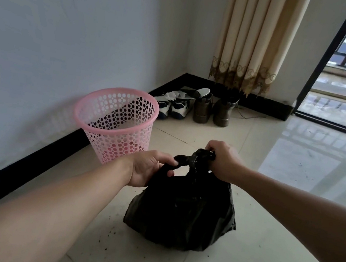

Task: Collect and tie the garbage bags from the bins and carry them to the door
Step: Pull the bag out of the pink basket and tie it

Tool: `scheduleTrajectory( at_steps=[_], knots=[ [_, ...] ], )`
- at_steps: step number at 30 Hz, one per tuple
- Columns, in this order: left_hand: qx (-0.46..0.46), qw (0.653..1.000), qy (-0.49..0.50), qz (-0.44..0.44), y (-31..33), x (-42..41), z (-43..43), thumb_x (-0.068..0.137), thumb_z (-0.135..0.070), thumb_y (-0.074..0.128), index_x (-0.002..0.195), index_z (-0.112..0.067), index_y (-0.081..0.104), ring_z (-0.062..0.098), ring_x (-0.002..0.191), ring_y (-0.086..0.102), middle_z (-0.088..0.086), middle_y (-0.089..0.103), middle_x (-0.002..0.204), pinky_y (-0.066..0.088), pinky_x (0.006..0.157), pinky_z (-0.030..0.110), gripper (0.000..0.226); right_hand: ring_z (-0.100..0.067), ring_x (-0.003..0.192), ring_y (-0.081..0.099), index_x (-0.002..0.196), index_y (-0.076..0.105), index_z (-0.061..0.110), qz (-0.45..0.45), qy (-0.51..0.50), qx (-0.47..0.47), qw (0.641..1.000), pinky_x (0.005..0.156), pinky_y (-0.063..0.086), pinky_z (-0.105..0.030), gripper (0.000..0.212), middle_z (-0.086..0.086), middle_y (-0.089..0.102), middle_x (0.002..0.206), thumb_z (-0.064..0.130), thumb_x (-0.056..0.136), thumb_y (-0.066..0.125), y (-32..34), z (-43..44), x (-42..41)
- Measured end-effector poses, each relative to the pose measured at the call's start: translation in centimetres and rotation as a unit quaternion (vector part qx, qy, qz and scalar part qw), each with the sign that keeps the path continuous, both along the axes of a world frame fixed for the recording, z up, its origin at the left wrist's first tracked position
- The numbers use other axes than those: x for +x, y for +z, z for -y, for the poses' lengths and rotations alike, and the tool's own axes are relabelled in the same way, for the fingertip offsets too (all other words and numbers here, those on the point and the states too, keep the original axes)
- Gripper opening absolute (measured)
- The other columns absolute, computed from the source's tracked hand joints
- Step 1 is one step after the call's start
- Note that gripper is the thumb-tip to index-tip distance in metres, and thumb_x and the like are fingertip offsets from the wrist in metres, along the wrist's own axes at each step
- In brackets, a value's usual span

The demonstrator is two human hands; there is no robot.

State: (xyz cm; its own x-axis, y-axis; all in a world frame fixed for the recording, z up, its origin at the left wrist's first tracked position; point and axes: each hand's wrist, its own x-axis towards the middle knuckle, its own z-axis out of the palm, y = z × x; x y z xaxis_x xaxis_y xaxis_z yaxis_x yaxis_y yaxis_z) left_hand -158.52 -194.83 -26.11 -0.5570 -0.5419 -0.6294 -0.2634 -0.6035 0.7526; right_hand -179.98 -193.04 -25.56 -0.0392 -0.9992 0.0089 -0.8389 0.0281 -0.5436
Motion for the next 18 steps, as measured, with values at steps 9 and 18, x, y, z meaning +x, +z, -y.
scheduleTrajectory(
  at_steps=[9, 18],
  knots=[
    [-0.119, 0.984, -0.032, 0.129, -0.4, -1.6, 0.5, 0.078, -0.012, 0.074, 0.076, -0.009, 0.064, 0.018, 0.060, 0.055, 0.007, 0.055, 0.067, 0.050, 0.065, 0.028, 0.011, -0.026, 0.061, 0.047, 0.086, 0.043, 0.017, -0.060, 0.044, -0.109, 0.991, 0.052, 0.034, -0.032, 0.012, -0.001, 0.050, 0.069, 0.008, 0.082, 0.050, -0.4, -0.3, 0.7],
    [-0.152, 0.964, 0.116, 0.188, -0.7, -0.6, 0.7, 0.086, 0.002, 0.054, 0.088, 0.001, 0.065, 0.019, 0.047, 0.061, 0.010, 0.067, 0.058, 0.051, 0.045, 0.022, 0.012, -0.016, 0.069, 0.052, 0.095, 0.059, 0.014, 0.132, 0.041, 0.089, 0.986, 0.060, 0.042, -0.026, 0.008, -0.004, 0.058, 0.083, 0.022, 0.096, 0.056, -0.6, 0.0, 0.6]
  ],
)
